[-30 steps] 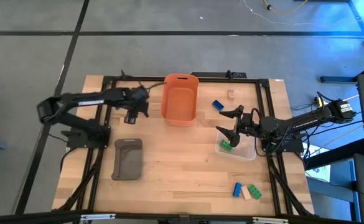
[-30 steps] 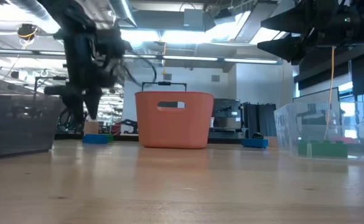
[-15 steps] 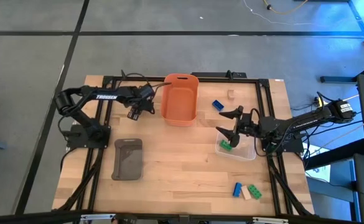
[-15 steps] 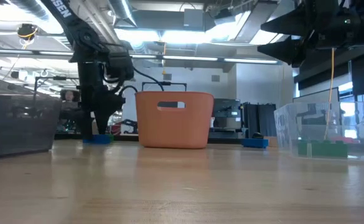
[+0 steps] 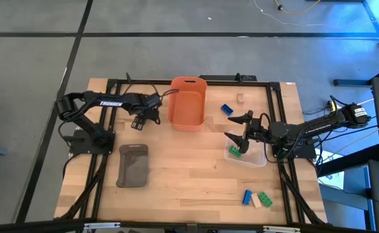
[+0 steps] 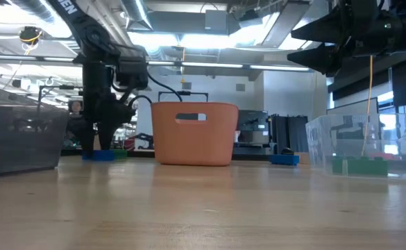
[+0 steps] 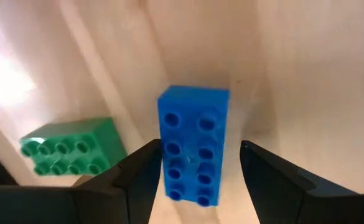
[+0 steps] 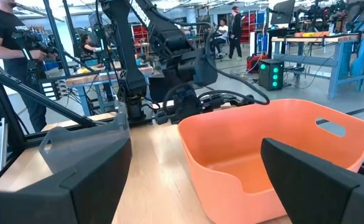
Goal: Sort & place blocks by color
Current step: Put the top left blue game piece into the orange bin
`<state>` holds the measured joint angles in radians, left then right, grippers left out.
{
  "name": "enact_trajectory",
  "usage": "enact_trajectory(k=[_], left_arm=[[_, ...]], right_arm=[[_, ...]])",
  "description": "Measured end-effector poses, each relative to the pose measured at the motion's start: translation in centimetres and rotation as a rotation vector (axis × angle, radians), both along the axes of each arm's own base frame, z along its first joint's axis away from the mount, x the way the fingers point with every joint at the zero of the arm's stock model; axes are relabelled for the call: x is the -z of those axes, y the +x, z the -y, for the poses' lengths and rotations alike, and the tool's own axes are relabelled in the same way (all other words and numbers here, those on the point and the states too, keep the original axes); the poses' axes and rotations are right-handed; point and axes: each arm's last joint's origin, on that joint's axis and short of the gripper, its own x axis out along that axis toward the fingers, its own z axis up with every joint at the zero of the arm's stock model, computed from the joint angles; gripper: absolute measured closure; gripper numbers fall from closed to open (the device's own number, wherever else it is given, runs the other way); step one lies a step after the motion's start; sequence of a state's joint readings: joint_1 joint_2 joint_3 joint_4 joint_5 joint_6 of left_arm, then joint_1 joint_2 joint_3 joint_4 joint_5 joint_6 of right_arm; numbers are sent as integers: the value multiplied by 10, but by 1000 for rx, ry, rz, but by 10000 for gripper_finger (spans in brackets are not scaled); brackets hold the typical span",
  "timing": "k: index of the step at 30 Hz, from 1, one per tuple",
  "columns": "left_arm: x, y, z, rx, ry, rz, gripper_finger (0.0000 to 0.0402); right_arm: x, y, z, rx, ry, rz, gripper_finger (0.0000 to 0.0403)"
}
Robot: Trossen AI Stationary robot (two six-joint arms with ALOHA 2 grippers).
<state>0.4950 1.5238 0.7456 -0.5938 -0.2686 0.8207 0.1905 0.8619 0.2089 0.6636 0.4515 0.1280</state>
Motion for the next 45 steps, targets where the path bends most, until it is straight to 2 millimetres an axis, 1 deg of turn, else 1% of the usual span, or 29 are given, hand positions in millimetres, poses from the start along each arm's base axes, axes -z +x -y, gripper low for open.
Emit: enact_trajectory(k=[4,6,9,15,18,23,27,30,33,35,38,41,43,45], left_arm=[[0,1,0,-20,5,19,191],[0,-1,-3,-70,0,27,191],[0,-5,-8,-135,-54,56,191],[1,-10,-15,-169,-77,64,194],[1,-11,-16,-175,-78,61,213],[0,-12,-16,-177,-72,53,279],[0,-12,-16,-186,-31,33,281],[-5,-8,-17,-192,-14,33,281],[-17,-4,-21,-194,3,19,281],[-28,0,-24,-210,32,-1,281],[-51,5,-30,-233,94,-39,281],[-79,12,-37,-269,167,-31,281],[-99,18,-41,-310,200,33,281],[-123,21,-41,-339,185,173,281]], right_arm=[[0,0,0,0,0,0,43],[0,0,0,0,2,1,43],[0,0,0,0,3,1,43],[0,0,0,0,6,2,43],[0,0,0,0,6,2,43],[0,0,0,0,6,5,43],[0,0,0,0,3,4,43],[0,0,0,0,3,5,43],[0,0,0,0,3,5,43],[0,0,0,0,3,5,43],[0,0,0,0,3,5,43],[0,0,0,0,3,5,43],[0,0,0,0,3,5,43],[0,0,0,0,0,5,43]])
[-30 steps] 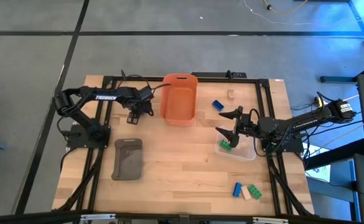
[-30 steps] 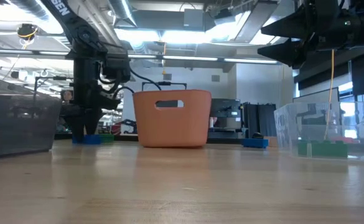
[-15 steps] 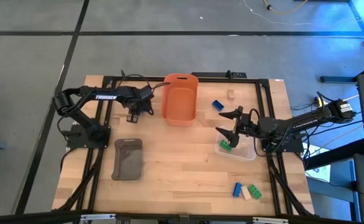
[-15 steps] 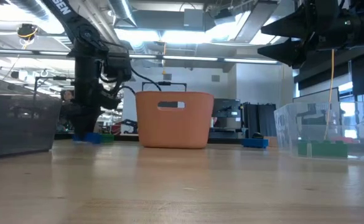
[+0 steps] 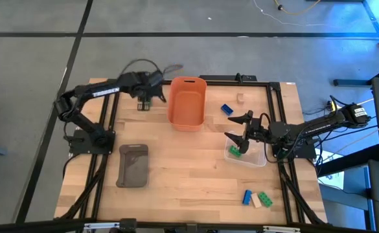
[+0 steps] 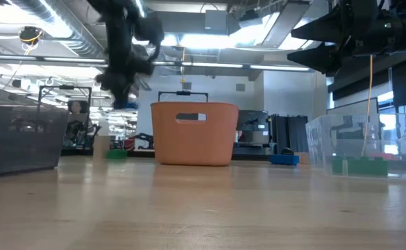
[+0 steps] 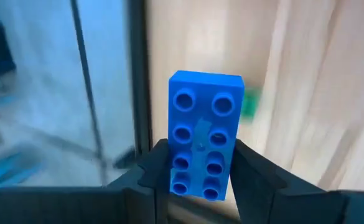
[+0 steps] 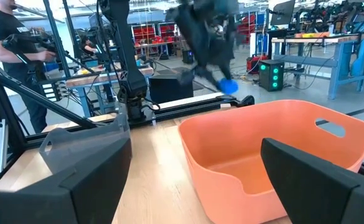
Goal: Sort & place blocks by color
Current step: Put the top left blue game piece into the orange bin
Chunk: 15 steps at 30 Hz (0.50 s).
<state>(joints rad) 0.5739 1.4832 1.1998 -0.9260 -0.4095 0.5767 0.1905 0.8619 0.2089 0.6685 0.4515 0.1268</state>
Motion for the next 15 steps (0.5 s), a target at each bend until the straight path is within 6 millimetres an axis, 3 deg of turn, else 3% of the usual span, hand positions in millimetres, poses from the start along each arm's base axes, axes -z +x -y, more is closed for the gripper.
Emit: enact_trajectory(k=[5,8,11,15], left_arm=[[-51,4,17,95,-106,599,281],[-64,4,40,206,-166,908,281],[-53,12,70,298,-232,1121,281],[-17,22,112,351,-344,1329,281]], right_arm=[[0,0,0,0,-4,-2,43],[0,0,0,0,-5,-2,43],[0,0,0,-1,-5,-1,43],[0,0,0,-2,-4,-1,43]])
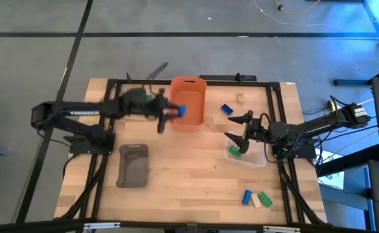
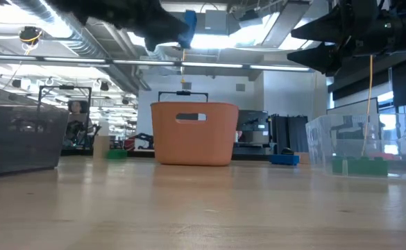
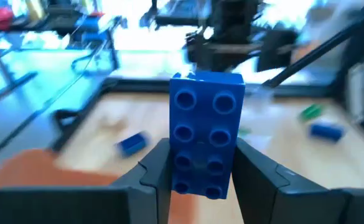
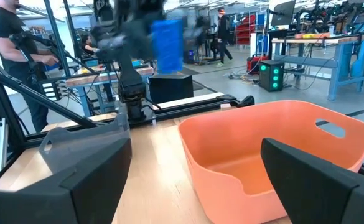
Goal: Sort & place blocks by color
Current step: Put the top left blue game piece into the orange bin
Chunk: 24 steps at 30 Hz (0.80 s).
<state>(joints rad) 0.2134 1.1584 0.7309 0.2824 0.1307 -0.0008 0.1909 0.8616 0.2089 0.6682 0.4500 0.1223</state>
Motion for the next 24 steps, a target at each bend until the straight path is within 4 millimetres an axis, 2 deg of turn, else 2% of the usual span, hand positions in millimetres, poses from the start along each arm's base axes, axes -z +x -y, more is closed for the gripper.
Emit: enact_trajectory(k=[4,7,11,15,19,24], left_arm=[[35,-4,31,11,-74,120,281],[49,-14,43,-6,-120,192,281],[63,-23,50,-17,-143,211,281],[66,-23,47,-70,-168,198,281],[66,-9,47,-69,-171,169,281],[72,19,52,-56,-160,103,281]], right_arm=[[0,0,-1,-33,5,6,43],[-2,0,-1,-51,6,18,43],[-2,0,-1,-52,6,24,43],[-3,3,-1,-45,30,25,43],[-8,22,0,31,8,-15,43],[-7,62,-1,47,-45,-115,43]])
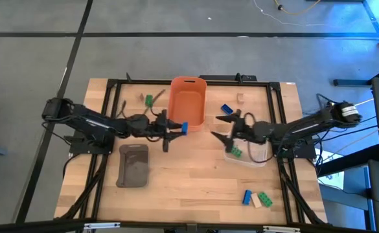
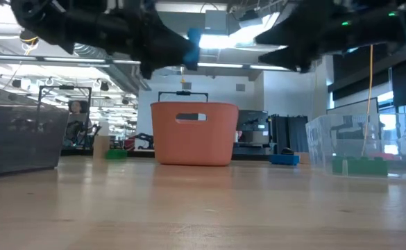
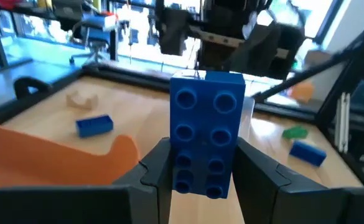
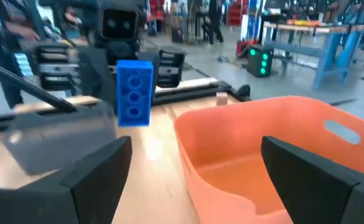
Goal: Sort & place blocks by color
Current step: Put the top left blue game piece into the orange bin
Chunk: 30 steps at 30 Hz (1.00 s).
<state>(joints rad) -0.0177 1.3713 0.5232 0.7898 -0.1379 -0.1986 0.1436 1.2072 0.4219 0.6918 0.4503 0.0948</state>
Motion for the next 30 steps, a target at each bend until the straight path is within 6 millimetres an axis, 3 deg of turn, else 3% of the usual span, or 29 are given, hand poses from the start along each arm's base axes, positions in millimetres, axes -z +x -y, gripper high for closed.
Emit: enact_trajectory(k=[7,20,25,30], left_arm=[[3,28,7,28,101,-30,281],[-2,34,17,62,181,-7,281],[-2,34,17,62,181,-10,281],[0,34,17,64,182,-28,281]], right_arm=[[-1,46,-8,-91,3,-34,43],[-6,77,-15,-213,34,14,53],[-7,85,-17,-219,39,46,106],[-8,84,-16,-218,45,47,208]])
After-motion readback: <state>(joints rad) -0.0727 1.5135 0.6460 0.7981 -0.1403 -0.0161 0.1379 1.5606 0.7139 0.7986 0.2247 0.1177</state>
